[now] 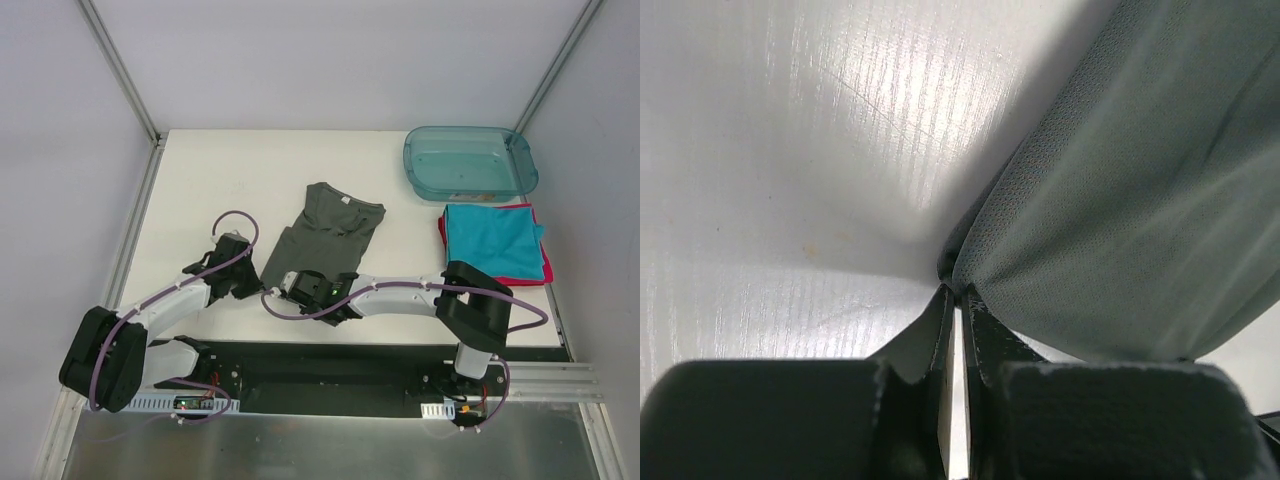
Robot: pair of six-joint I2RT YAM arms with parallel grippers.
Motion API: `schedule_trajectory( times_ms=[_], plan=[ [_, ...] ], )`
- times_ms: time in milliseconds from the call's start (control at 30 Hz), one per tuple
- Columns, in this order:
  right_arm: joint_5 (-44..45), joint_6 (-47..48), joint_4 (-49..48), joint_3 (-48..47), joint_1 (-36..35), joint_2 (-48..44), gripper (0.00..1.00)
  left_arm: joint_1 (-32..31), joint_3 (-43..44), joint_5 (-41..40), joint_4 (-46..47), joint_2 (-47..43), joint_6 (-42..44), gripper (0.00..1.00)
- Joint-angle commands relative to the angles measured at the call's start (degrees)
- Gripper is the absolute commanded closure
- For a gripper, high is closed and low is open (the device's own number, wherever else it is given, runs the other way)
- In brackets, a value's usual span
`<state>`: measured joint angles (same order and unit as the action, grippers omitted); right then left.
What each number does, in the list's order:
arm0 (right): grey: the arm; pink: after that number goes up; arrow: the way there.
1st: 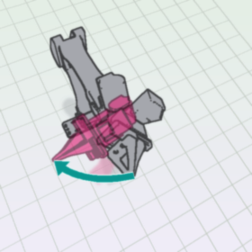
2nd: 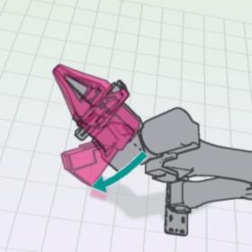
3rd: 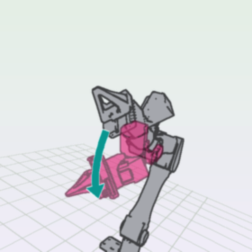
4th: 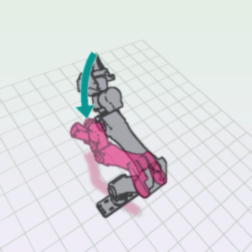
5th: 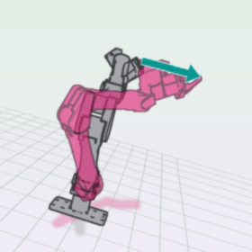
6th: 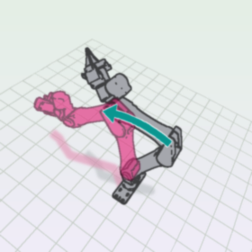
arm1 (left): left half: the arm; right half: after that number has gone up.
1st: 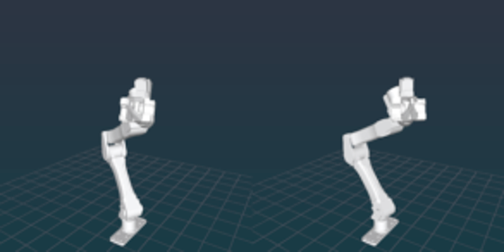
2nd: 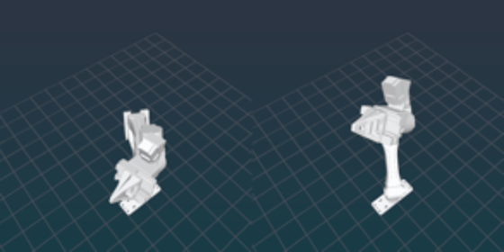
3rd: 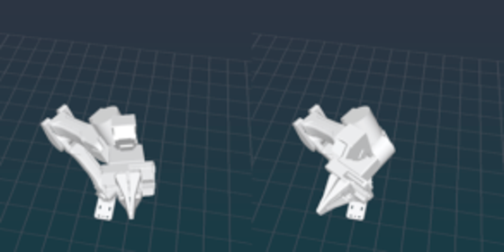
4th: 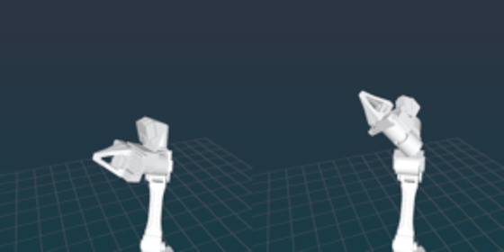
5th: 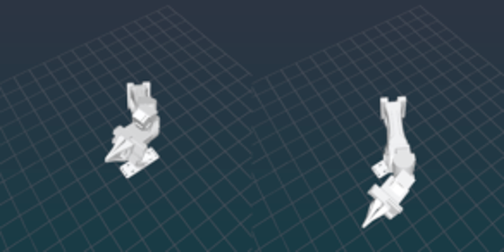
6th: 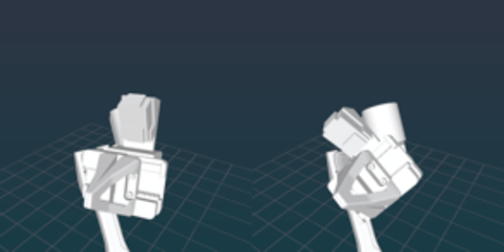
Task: Fold and stack the t-shirts
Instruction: Grab one side of the 2/3 rectangular tshirt with both arms
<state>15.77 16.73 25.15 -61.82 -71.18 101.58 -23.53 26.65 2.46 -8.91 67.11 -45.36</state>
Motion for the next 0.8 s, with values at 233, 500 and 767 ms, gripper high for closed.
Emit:
schedule_trajectory(
  times_ms=[233, 500, 767],
  plan=[
    [-21.62, -1.79, -1.07, -3.65, -1.86, -5.42, 0.99, 0.59, 1.38, -11.67, -10.24, -13.39, -0.86, 1.00],
    [-39.22, -5.74, -5.79, -7.70, -5.11, -10.34, 0.99, 0.85, 4.98, -20.47, -19.74, -28.95, -1.23, 1.00],
    [-37.67, -9.44, -12.05, -3.49, -5.11, -16.93, 0.99, 0.85, 11.04, -19.35, -18.87, -35.30, 2.20, 1.00]
  ],
)
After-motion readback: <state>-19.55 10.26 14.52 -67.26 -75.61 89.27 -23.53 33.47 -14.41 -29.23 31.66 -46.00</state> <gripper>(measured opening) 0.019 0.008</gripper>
